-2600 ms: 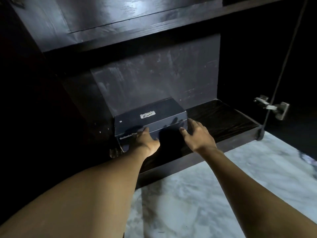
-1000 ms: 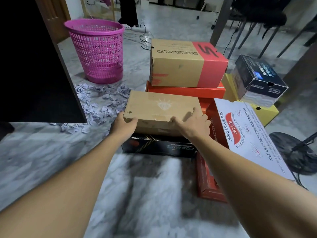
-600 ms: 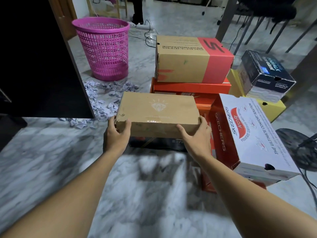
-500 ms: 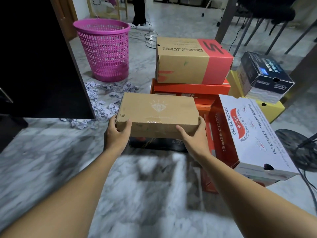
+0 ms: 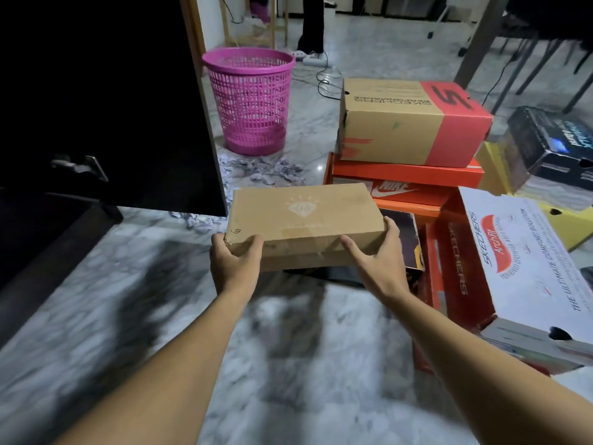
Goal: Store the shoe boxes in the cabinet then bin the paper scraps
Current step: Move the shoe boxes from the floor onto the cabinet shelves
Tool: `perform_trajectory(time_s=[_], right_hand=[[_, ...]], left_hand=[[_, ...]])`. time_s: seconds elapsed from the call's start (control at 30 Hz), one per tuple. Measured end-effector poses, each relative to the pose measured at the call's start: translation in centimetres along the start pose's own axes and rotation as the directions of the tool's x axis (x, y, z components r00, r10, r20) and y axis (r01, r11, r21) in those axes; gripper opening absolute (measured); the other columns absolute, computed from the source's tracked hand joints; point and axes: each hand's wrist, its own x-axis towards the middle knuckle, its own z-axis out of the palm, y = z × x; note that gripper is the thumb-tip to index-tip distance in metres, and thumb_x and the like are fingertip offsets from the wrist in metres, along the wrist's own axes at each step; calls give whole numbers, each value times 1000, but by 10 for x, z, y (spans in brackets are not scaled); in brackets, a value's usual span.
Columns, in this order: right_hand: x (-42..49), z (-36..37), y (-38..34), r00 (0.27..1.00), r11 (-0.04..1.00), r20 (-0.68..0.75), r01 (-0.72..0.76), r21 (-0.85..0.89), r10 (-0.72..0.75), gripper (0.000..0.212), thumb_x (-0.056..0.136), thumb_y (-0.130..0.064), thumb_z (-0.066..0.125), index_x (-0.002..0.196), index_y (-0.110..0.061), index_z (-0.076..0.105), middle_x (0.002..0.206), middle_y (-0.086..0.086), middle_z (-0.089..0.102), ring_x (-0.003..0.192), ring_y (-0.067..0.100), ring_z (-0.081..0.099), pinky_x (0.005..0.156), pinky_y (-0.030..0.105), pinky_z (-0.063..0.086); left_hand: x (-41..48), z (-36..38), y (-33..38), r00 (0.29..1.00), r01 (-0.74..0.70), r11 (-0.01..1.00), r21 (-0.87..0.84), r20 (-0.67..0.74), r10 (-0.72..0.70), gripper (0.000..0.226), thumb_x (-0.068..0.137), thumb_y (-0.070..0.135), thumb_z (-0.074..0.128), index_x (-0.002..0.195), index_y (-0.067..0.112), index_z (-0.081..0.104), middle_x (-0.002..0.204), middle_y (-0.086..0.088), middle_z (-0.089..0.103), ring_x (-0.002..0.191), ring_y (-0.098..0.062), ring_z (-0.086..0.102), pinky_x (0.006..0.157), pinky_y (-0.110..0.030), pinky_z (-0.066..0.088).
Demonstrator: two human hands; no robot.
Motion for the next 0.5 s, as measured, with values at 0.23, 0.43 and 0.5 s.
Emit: perform_trajectory(time_s=[0.23,0.43,0.5], right_hand=[[-8,50,-35,986,991,113,114,71,-122,94,75,-59,75,148,-23,27,143,2,43,127,17,46,109,41,41],[-32,117,-103,944,965,239,184,188,-227,91,78,-53,77,147,-19,30,142,5,46,127,17,47,109,34,39],[-41,142,-131,915,947,288,217,235,-281,88,78,-50,77,146,-18,32,140,4,50,124,15,50,109,36,41]], left_hand=[[7,-71,-12,983,-43,999,-28,-178,38,47,66,55,62,102,26,50,109,0,61,97,-23,59,72,-29,40],[15,-164,-3,931,-32,999,-22,-365,21,47,63,60,56,101,34,45,111,4,59,101,-23,57,82,-39,50],[16,-199,-3,902,-44,998,-35,-431,25,46,67,56,60,105,35,45,112,7,60,101,-22,58,86,-39,51]])
